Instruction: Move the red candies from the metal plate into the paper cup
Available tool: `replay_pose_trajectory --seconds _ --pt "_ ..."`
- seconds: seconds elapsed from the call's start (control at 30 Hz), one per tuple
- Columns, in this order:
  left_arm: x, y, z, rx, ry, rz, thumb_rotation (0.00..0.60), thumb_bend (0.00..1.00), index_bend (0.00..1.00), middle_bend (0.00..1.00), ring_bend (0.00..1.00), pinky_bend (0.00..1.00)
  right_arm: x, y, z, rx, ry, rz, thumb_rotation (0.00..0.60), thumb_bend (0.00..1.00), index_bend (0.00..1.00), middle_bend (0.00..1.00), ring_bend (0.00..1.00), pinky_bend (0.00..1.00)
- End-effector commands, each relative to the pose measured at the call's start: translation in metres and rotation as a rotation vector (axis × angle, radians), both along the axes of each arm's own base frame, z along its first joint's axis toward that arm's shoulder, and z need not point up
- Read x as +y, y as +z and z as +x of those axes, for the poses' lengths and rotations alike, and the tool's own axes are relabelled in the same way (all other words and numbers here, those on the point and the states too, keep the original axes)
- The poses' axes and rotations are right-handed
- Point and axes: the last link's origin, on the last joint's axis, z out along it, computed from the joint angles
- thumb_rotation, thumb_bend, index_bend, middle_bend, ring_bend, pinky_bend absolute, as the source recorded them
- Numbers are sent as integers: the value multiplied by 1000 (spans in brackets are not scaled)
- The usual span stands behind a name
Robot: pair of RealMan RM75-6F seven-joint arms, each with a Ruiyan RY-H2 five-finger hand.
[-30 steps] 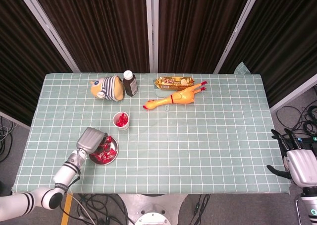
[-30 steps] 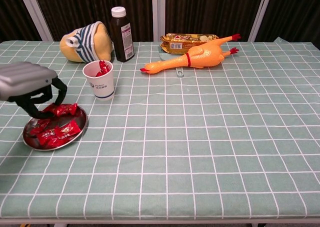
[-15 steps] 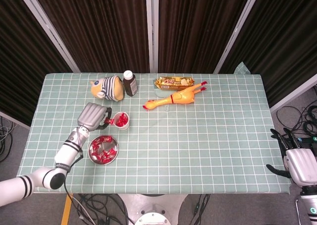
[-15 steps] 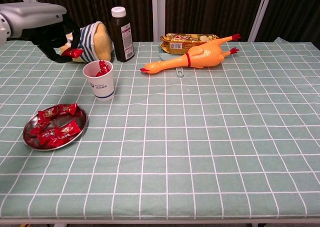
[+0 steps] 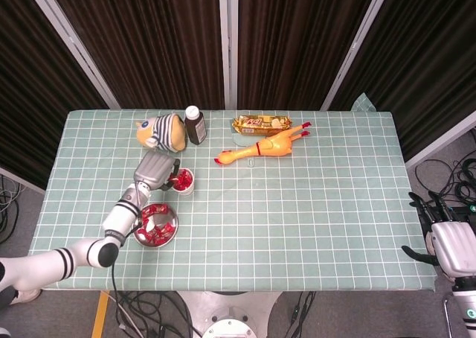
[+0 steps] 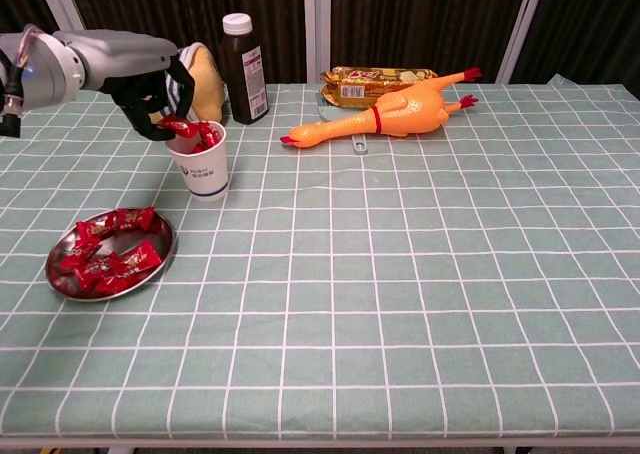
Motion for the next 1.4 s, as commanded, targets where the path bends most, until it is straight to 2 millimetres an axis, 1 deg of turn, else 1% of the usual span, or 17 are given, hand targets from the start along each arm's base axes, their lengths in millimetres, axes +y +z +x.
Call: replay_pose_trajectory --seconds 0.03,0.2,0.3,0.4,0.5,0.6,0.73,0.83,0.97,1.1,1.23,1.4 --pt "0 -3 0 12 2 -7 600 315 570 1000 993 1000 0 0 0 0 1 -1 600 15 80 240 45 251" --pt "-1 1 1 12 -5 16 600 315 499 1000 990 1000 0 1 0 2 -1 -3 600 15 80 241 46 251" --pt "-6 9 3 -9 -22 40 600 314 449 1000 989 1000 1 2 0 1 -1 -7 600 15 80 241 46 252" --pt "-16 22 1 -37 -39 64 600 314 417 1000 987 1000 1 3 0 1 0 -9 600 16 80 241 45 253" --pt "-28 35 -8 -62 -44 91 600 313 409 1000 985 1000 1 2 0 0 3 -8 600 16 80 241 45 253" --pt "-42 45 -20 -77 -40 106 600 313 412 1000 984 1000 0 1 1 0 11 -4 600 15 80 241 46 252" --pt "-63 51 -42 -78 -33 103 600 311 460 1000 983 1000 -1 0 3 1 21 1 600 15 80 241 45 253" --pt "-77 45 -53 -60 -44 78 600 311 492 1000 983 1000 -1 -1 5 0 28 8 600 16 80 241 45 253" --pt "-88 28 -66 -19 -31 28 600 311 496 1000 983 1000 0 -2 7 -1 35 9 600 16 80 241 45 253" --pt "-89 11 -77 14 5 -9 600 307 501 1000 983 1000 3 -1 8 0 35 4 600 15 80 241 45 254" --pt "-88 -2 -83 43 41 -36 600 299 502 1000 983 1000 5 0 8 3 34 -2 600 16 80 241 45 253" --pt "-85 -6 -87 65 85 -37 600 293 502 1000 982 1000 6 1 9 4 32 -6 600 16 80 241 46 254"
